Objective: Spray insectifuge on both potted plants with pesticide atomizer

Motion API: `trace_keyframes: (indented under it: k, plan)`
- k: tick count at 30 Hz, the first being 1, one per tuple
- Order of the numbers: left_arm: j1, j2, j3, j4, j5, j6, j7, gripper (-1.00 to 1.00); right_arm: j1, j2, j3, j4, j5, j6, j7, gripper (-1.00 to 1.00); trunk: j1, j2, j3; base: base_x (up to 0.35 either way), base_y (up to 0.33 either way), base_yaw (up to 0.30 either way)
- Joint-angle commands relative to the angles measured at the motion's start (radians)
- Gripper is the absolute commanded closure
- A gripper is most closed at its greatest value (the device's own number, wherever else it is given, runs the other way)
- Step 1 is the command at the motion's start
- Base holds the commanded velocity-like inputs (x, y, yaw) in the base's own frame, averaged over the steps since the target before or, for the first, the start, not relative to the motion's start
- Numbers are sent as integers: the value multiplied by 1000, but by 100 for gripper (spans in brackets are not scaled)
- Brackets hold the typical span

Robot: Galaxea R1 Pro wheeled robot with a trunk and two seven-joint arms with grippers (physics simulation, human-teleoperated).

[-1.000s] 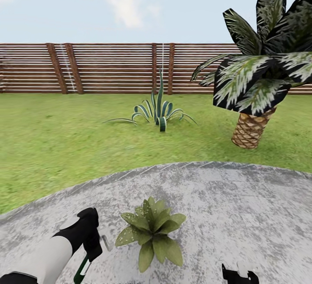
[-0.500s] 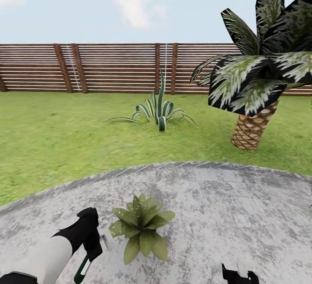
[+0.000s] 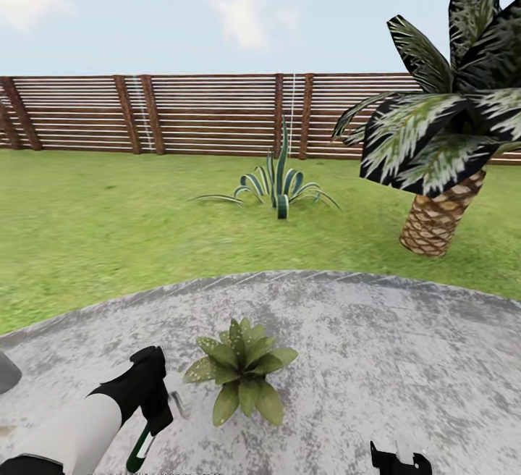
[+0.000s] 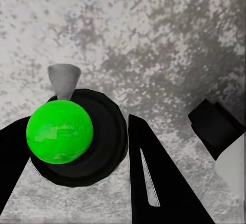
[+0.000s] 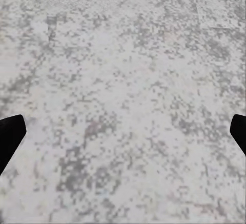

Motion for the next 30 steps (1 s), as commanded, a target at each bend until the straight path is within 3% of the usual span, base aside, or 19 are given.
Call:
trace_keyframes:
  k: [1,6,8,15,27,28,30]
  plan:
    - [-4,-2,-7,-13,4,8,-10,100,0,0,5,1,-9,-3,1,-100,0,0,-1,0,0,260]
    - [-19,-20,-11,-102,13,41,-34,100,0,-1,5,1,-9,-3,1,-100,0,0,0,0,0,94]
    - [-39,-19,-18,-108,-2,71,-127,100,0,-3,3,1,-9,-3,1,-100,0,0,0,0,0,3]
    - [-34,-13,-21,-108,-7,71,-138,100,0,-3,5,2,-9,-3,1,-100,0,0,0,26,-3,0]
    - [-44,-12,-26,-106,-8,72,-141,100,0,-2,5,1,-9,-3,1,-100,0,0,0,215,-114,0]
    - [-48,-13,-38,-109,-21,72,-151,100,0,-2,5,1,-9,-3,1,-100,0,0,0,11,-6,0]
    - [-81,-18,-75,-110,-93,72,-219,100,0,-1,5,1,-9,-3,1,-100,0,0,0,4,-2,0]
